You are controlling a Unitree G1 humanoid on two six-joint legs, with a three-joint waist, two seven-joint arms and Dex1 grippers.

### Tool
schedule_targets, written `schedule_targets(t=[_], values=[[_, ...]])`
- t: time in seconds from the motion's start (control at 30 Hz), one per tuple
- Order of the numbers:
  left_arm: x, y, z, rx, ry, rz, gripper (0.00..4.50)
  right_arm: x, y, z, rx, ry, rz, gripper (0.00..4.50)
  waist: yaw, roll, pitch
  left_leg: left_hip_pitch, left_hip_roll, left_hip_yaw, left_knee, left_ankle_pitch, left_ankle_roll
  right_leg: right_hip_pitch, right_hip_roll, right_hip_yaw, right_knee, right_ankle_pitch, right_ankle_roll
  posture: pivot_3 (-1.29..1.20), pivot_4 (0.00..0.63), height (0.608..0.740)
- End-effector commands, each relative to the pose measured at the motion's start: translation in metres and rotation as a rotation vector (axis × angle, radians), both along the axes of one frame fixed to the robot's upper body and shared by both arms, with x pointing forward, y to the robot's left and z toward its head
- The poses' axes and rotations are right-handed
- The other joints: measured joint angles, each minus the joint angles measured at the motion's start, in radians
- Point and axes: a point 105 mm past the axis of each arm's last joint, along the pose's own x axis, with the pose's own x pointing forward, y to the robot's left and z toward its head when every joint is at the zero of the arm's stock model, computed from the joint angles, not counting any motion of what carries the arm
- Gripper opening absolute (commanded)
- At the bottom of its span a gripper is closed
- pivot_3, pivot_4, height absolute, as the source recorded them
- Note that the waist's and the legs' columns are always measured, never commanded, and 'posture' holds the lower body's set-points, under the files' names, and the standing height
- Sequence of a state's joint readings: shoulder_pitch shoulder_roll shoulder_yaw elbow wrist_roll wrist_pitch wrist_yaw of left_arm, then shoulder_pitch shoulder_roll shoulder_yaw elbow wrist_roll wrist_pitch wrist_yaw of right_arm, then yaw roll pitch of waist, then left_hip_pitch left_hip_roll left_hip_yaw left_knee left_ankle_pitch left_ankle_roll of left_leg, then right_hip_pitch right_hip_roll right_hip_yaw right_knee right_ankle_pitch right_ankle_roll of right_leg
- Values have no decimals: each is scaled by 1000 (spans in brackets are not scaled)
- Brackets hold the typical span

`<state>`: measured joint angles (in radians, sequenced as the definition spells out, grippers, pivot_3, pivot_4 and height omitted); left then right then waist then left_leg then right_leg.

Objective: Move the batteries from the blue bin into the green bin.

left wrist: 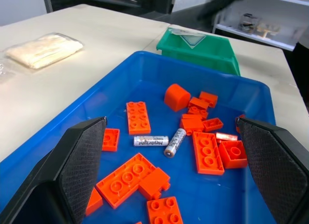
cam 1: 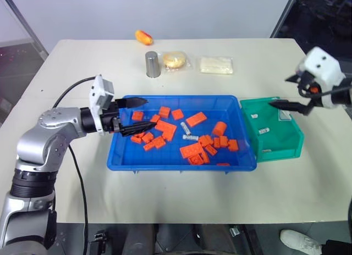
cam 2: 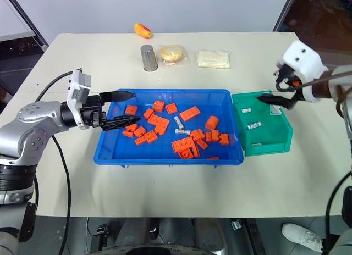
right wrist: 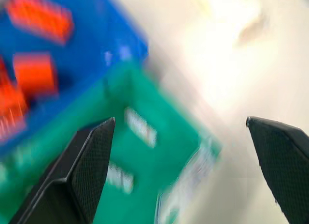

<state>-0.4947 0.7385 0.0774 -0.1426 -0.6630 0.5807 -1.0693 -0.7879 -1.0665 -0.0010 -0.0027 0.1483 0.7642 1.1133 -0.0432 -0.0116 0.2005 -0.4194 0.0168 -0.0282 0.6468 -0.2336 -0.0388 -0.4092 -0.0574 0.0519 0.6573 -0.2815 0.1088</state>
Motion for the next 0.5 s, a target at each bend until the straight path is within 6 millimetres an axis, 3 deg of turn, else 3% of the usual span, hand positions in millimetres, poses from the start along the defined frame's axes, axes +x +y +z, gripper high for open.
schedule_targets(t=[0.03,0.13,0.23,0.37,0.5], values=[[-2,8,12,-4,-59,42,4500,1,32,17,51,-48,100,4456,-1,0,0,0,0,0,0,0,0,0,0,0,0,0,0,0,150,740],[-2,15,14,-18,-65,88,4500,-1,74,11,141,-4,228,4456,1,0,0,0,0,0,0,0,0,0,0,0,0,0,0,0,150,740],[-7,18,15,-22,-66,108,4500,-3,103,-12,172,61,310,4456,1,0,0,-1,0,-1,0,0,0,0,0,0,1,0,0,0,150,740],[-16,15,13,-10,-58,91,4500,-8,130,-43,199,156,381,4456,9,-1,0,-2,-1,-1,1,0,0,0,-1,-1,1,0,0,0,150,740],[-31,8,11,31,-32,19,4500,-12,145,-62,211,227,430,4456,9,-1,0,-2,-1,-1,2,0,0,0,-2,-1,1,0,0,0,150,740]])
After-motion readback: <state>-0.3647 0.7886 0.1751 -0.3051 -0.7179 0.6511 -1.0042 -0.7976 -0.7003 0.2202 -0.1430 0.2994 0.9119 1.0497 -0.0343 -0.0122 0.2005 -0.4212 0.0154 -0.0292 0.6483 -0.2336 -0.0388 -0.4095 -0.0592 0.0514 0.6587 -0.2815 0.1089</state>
